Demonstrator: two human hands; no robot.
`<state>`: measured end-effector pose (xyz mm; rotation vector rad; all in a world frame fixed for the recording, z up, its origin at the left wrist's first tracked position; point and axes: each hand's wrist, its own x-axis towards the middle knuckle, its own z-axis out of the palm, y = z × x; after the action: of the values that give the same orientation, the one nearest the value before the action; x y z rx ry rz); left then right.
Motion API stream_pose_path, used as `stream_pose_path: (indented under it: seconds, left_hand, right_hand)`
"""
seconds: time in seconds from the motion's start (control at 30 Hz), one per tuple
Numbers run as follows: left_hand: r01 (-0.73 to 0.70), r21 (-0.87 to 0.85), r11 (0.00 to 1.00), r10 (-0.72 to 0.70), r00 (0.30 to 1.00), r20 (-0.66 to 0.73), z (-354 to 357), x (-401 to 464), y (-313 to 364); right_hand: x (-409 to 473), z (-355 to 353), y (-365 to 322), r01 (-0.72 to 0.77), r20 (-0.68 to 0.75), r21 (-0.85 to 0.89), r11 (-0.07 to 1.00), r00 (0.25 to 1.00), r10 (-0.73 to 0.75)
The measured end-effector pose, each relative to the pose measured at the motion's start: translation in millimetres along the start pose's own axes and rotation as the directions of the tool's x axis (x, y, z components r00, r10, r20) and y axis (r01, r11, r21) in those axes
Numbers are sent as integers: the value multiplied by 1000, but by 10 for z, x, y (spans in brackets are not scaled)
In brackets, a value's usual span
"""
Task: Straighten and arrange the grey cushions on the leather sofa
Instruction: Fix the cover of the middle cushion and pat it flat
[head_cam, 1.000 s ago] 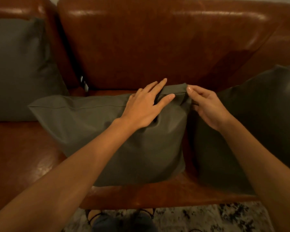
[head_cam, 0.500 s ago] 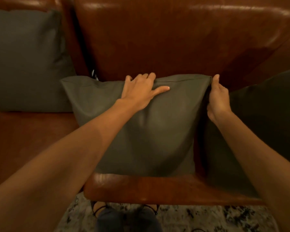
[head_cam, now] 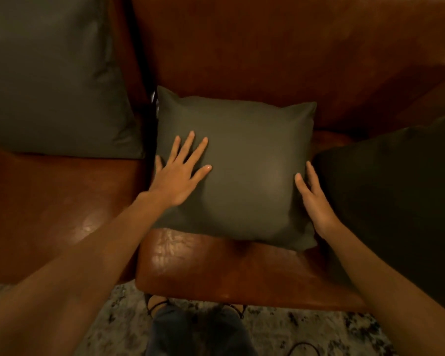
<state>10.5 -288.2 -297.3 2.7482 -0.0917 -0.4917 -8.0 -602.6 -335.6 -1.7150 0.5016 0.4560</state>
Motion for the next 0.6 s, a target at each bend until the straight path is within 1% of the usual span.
stream_pose_path:
  seconds: [0.03,0.07,0.1,0.13,0.17,0.2,0.23,0.27,0.3,0.37,0.43,0.47,0.53,0.6]
  left_hand:
    - [5,42,999,-2,998,-58,61,-48,31]
    - [-14,101,995,27,991,-131,123,-98,90]
    - [-67,162,985,100,974,-202,190,-147,175]
    - [-162,216,963,213,947,-240,262,-193,283]
    - [-284,268,920,350,905,-242,361,-238,398]
    - [-406,317,857,483,848,-219,477,-279,505]
    - [-505,356,786,588,788,-182,598,-324,605]
    - [-572,381,726,658,738,-146,704,-372,703]
    - [-612,399,683,698,708,-108,793,-422,800]
    - [-645,424,636,718,696,-17,929,-510,950]
    - [-621,456,637,686,727,31,982,-557,1047]
    - [-591,478,650,664,747,20,976,-559,1079]
    - [-521,502,690,623,781,-46,889,-546,1152]
    - [-464,497,734,596,791,-142,729,-504,1237]
  right_hand:
    - [-20,-39,104,-52,-55,-30,998,997,50]
    - [-60,-87,230,-131,-110,-67,989,986,123]
    - [-121,-129,367,-220,-139,-96,971,969,206]
    - [-208,-166,505,-311,-137,-97,946,945,297]
    - [-307,-178,624,-392,-102,-57,918,917,385]
    - [-393,-179,716,-450,-53,15,893,891,450]
    - [-447,-180,786,-471,-13,114,875,880,475]
    - [-483,-180,800,-461,8,219,860,882,471]
    - [-497,-187,781,-433,4,302,849,891,453]
    - [-520,-200,652,-372,-30,365,854,912,410]
    - [-593,-204,446,-323,-36,349,880,933,357]
    - [-638,-207,342,-292,-39,337,895,946,323]
    - [-736,-197,128,-223,-53,322,920,966,252]
    - [-857,-153,-74,-144,-43,346,927,985,169]
